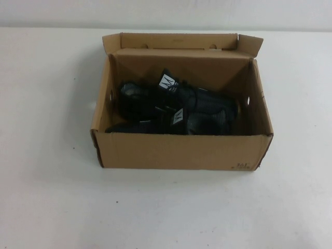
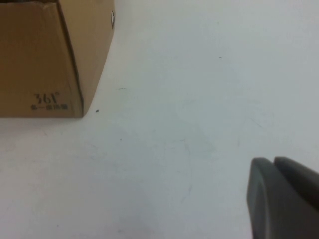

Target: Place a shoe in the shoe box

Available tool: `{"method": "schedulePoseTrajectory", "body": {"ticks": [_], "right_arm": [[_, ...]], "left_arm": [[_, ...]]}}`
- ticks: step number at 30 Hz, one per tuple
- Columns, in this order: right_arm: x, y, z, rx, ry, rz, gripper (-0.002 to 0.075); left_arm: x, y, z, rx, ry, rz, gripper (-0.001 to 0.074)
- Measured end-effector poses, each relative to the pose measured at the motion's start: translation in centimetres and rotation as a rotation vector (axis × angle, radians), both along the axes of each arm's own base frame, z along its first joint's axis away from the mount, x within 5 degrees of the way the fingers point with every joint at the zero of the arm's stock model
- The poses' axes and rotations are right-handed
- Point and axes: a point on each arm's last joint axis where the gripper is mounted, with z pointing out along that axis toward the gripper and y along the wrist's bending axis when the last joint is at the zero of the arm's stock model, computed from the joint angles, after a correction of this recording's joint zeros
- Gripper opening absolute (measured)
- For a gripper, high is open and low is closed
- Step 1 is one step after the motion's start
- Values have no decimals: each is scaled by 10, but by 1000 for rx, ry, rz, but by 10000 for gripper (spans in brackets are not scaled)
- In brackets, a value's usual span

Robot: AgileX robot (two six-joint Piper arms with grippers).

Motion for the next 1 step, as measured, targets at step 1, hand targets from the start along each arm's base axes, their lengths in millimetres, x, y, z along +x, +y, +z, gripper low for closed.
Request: {"method": "schedulePoseTrajectory", "body": {"ticks": [1], "right_arm": [[0, 0, 0, 0, 0, 0, -16]], "left_arm": [[0, 0, 0, 0, 0, 0, -1]]}}
